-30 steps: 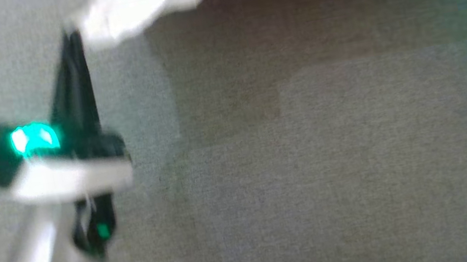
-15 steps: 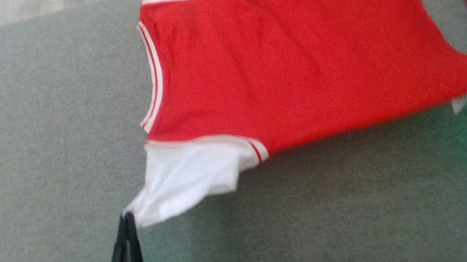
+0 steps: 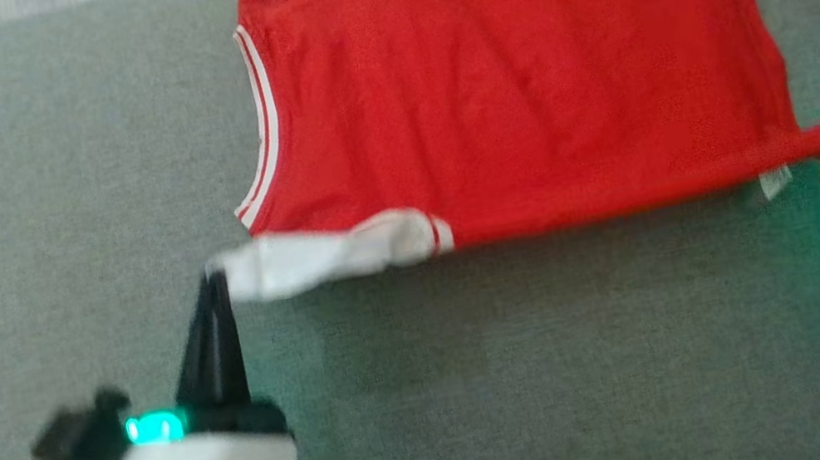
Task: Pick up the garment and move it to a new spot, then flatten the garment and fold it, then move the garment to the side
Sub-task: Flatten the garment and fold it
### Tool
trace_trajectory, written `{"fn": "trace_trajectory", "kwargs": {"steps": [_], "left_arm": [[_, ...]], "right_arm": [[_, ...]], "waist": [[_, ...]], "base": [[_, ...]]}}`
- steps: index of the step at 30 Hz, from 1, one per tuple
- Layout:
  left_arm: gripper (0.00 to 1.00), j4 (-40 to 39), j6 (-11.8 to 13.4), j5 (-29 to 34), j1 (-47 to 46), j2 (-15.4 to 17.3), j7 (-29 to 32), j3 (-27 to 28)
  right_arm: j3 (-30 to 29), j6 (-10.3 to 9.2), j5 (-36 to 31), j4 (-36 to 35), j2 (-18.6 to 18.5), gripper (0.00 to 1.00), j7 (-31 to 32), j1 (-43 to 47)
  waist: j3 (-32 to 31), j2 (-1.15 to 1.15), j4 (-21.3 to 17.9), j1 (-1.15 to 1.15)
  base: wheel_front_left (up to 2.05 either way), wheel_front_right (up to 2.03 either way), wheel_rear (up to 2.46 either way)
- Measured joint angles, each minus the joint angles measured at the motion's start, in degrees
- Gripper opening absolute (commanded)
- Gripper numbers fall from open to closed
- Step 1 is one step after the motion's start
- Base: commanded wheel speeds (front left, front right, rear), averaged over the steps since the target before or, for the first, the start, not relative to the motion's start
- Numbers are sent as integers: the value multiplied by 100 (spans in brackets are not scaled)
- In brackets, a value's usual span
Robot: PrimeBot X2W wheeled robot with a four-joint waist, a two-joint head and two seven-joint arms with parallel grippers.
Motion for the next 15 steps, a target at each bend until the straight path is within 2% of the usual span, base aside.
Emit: {"fn": "trace_trajectory", "kwargs": {"steps": [7, 15], "left_arm": [[0, 776, -343, 31, -1491, -157, 80, -14], [0, 1519, -495, 274, -2745, -171, 174, -82]], "right_arm": [[135, 0, 93, 560, -265, 0, 53, -914], [665, 0, 343, 1225, -597, 0, 66, -2175]], "waist": [[416, 0, 35, 1], [926, 0, 10, 1]], "base": [[0, 0, 0], [0, 0, 0]]}}
